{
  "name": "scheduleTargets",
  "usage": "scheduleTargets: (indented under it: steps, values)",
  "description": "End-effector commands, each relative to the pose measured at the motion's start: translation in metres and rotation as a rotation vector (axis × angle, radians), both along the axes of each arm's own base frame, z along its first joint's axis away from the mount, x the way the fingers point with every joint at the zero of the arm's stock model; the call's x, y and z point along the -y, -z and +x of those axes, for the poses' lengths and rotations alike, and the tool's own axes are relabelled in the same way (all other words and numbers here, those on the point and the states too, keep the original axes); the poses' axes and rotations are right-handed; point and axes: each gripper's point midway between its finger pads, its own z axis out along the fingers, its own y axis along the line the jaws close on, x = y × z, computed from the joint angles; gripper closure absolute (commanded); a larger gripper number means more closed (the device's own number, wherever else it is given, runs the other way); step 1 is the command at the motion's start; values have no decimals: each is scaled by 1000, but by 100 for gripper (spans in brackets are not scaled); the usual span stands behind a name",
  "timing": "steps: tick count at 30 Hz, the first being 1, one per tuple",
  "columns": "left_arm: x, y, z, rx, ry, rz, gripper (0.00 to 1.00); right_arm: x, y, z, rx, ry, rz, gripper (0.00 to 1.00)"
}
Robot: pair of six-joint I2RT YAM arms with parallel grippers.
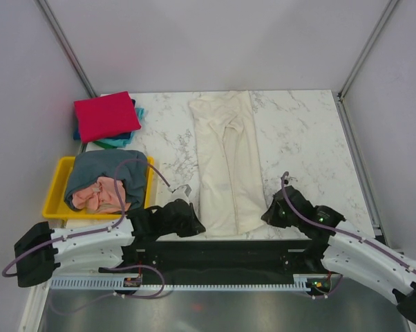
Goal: Fold and stack the t-shirts
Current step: Fold the tshirt
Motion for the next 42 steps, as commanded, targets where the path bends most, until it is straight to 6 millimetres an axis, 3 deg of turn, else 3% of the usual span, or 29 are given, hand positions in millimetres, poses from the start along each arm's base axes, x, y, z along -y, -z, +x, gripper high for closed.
scheduleTargets:
  steps: [1,7,10,13,18,19,21,22,23,28,29,34,35,42]
  values:
    - [1,-39,-4,3,-42,-63,98,21,-21,-5,34,35,-48,100]
    - [7,-48,-20,-63,-31,-125,98,11,-4,-17,-26,4,7,100]
    - [11,-47,-23,-55,-13,-104,98,5,-9,-15,-15,-5,31,100]
    - [8,-47,-13,-14,-28,-36,98,3,-21,-4,26,-10,7,100]
    - [6,-81,22,98,-31,53,98,2,-45,34,120,-13,-133,100]
    - [5,-85,29,119,-13,67,98,-3,-62,46,164,-22,-139,100]
    - [4,-99,51,124,-39,52,98,-1,-69,65,186,-3,-201,100]
    - [2,-103,58,141,-28,60,98,-6,-87,77,221,5,-190,100]
    - [-1,-112,75,154,-61,56,98,-6,-88,86,225,-13,-224,100]
    - [-9,-122,119,185,-51,94,98,-5,-112,145,269,21,-219,100]
    - [-12,-130,134,200,-71,92,98,-5,-104,155,251,7,-243,100]
    - [-13,-112,177,170,-64,161,98,-6,-104,201,256,14,-272,100]
    - [-10,-117,187,184,-69,157,98,-6,-103,206,255,12,-273,100]
    - [-10,-102,229,170,-77,199,98,-3,-94,246,243,15,-254,100]
